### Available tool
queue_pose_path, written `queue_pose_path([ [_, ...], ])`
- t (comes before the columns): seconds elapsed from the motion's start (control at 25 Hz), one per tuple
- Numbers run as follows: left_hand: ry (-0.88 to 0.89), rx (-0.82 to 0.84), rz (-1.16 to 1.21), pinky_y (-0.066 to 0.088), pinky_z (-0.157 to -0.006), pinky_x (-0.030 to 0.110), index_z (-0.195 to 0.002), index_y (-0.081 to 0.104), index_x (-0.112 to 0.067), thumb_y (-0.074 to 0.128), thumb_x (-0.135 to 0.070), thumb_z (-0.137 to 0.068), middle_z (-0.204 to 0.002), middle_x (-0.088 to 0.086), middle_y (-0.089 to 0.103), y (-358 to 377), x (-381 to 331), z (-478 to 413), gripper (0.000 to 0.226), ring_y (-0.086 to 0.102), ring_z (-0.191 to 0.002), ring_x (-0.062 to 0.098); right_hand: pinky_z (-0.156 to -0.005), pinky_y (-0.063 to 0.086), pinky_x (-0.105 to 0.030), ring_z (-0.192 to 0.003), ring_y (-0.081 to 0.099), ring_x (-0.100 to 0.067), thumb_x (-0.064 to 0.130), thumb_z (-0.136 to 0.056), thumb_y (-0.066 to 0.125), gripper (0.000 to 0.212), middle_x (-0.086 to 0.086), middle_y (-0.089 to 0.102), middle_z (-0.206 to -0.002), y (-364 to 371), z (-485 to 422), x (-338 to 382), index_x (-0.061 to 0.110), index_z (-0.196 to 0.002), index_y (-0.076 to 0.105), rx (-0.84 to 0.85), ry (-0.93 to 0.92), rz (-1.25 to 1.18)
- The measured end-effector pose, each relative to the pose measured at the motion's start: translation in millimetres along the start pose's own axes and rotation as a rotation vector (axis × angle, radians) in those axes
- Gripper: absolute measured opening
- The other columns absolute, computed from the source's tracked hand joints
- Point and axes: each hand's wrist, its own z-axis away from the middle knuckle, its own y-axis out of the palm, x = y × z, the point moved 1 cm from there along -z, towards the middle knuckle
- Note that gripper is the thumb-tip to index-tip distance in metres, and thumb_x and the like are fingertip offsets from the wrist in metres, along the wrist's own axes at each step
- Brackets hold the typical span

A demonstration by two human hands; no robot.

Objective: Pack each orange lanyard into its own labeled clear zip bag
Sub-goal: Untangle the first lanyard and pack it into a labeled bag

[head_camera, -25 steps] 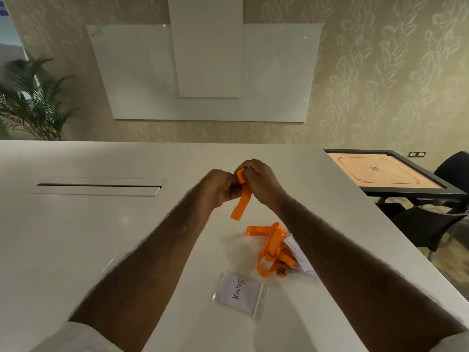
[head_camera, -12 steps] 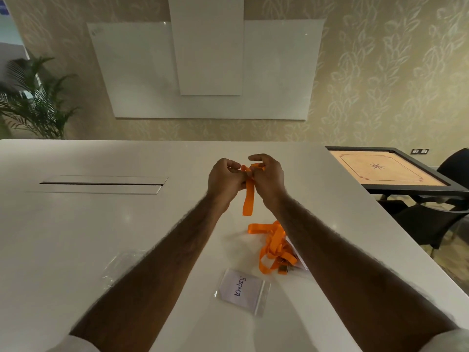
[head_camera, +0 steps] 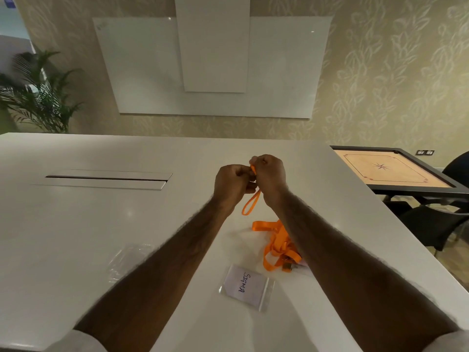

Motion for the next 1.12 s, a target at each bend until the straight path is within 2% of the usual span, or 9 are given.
queue_pose_path([
  [0.16, -0.009, 0.192, -0.114, 0.061, -0.078, 0.039, -0.111, 0.068, -0.006, 0.081, -0.027, -0.084, -0.102, 0.009, 0.074, -2.7, 4.6, 9.8, 0.037, 0.073, -0.089, 0.025, -0.076, 0.053, -0.036, -0.090, 0.064, -0.021, 0.013, -0.100, 0.049, 0.023, -0.010, 0.071, -0.109, -17.2, -12.5, 4.7, 0.004, -0.104, 0.070, -0.118, 0.066, -0.099],
  [0.32, -0.075, 0.404, -0.433, 0.060, -0.075, 0.032, -0.105, 0.072, -0.008, 0.078, -0.031, -0.086, -0.095, 0.005, 0.073, 4.2, 16.6, 20.4, 0.031, 0.071, -0.086, 0.021, -0.059, 0.047, -0.029, -0.070, 0.057, -0.014, 0.012, -0.102, 0.047, 0.023, -0.006, 0.069, -0.107, -19.7, -13.3, 7.9, 0.004, -0.103, 0.068, -0.181, 0.105, -0.176],
  [0.44, -0.171, 0.220, -0.243, 0.062, -0.077, 0.032, -0.104, 0.073, -0.004, 0.075, -0.019, -0.089, -0.082, 0.005, 0.073, -1.8, 20.2, 16.6, 0.021, 0.071, -0.072, 0.019, -0.054, 0.043, -0.028, -0.069, 0.054, -0.016, 0.014, -0.102, 0.048, 0.023, -0.008, 0.066, -0.096, -16.2, -8.6, 3.1, 0.002, -0.097, 0.067, -0.140, 0.132, -0.131],
  [0.6, -0.273, 0.057, 0.142, 0.064, -0.078, 0.040, -0.108, 0.063, 0.005, 0.077, 0.001, -0.083, -0.091, 0.020, 0.074, -18.3, 22.9, 10.7, 0.029, 0.076, -0.077, 0.029, -0.057, 0.044, -0.029, -0.073, 0.059, -0.020, 0.024, -0.099, 0.054, 0.025, -0.009, 0.064, -0.086, 1.8, 6.1, -13.2, 0.006, -0.084, 0.064, 0.022, 0.222, 0.026],
  [0.72, -0.224, 0.019, 0.104, 0.063, -0.078, 0.041, -0.084, 0.065, 0.003, 0.076, 0.004, -0.081, -0.082, 0.018, 0.072, -23.7, 27.2, 16.2, 0.011, 0.075, -0.074, 0.031, -0.060, 0.043, -0.028, -0.071, 0.058, -0.020, 0.039, -0.100, 0.050, 0.042, -0.006, 0.064, -0.081, 15.3, 16.2, -20.9, 0.003, -0.086, 0.067, 0.104, 0.196, 0.165],
  [0.8, -0.222, 0.031, 0.067, 0.063, -0.079, 0.036, -0.076, 0.069, 0.000, 0.074, 0.003, -0.082, -0.078, 0.014, 0.071, -26.5, 31.9, 21.4, 0.009, 0.073, -0.073, 0.029, -0.057, 0.040, -0.027, -0.062, 0.054, -0.019, 0.041, -0.096, 0.052, 0.043, -0.003, 0.060, -0.069, 20.5, 23.3, -24.3, 0.008, -0.071, 0.061, 0.119, 0.132, 0.291],
  [0.96, -0.233, 0.305, 0.357, 0.059, -0.091, 0.036, -0.112, 0.065, 0.013, 0.060, 0.011, -0.089, -0.103, 0.028, 0.072, -34.2, 40.0, 34.9, 0.024, 0.073, -0.097, 0.035, -0.054, 0.047, -0.031, -0.057, 0.057, -0.025, 0.033, -0.089, 0.058, 0.033, -0.004, 0.059, -0.064, 17.9, 34.1, -36.2, 0.009, -0.065, 0.055, 0.029, 0.125, 0.436],
  [1.04, -0.256, 0.302, 0.429, 0.061, -0.085, 0.034, -0.120, 0.058, 0.004, 0.062, 0.009, -0.089, -0.102, 0.024, 0.074, -37.7, 46.0, 42.7, 0.032, 0.075, -0.091, 0.032, -0.052, 0.050, -0.031, -0.057, 0.061, -0.026, 0.032, -0.088, 0.062, 0.031, -0.006, 0.064, -0.067, 13.0, 40.0, -42.8, 0.007, -0.069, 0.060, -0.011, 0.157, 0.382],
  [1.12, -0.143, 0.177, 0.181, 0.062, -0.081, 0.039, -0.119, 0.057, 0.000, 0.064, 0.005, -0.089, -0.100, 0.016, 0.073, -41.3, 61.3, 48.7, 0.031, 0.075, -0.086, 0.028, -0.056, 0.051, -0.031, -0.062, 0.066, -0.025, 0.031, -0.087, 0.065, 0.031, -0.005, 0.068, -0.070, 9.5, 48.3, -50.9, 0.006, -0.070, 0.063, -0.019, 0.153, 0.389],
])
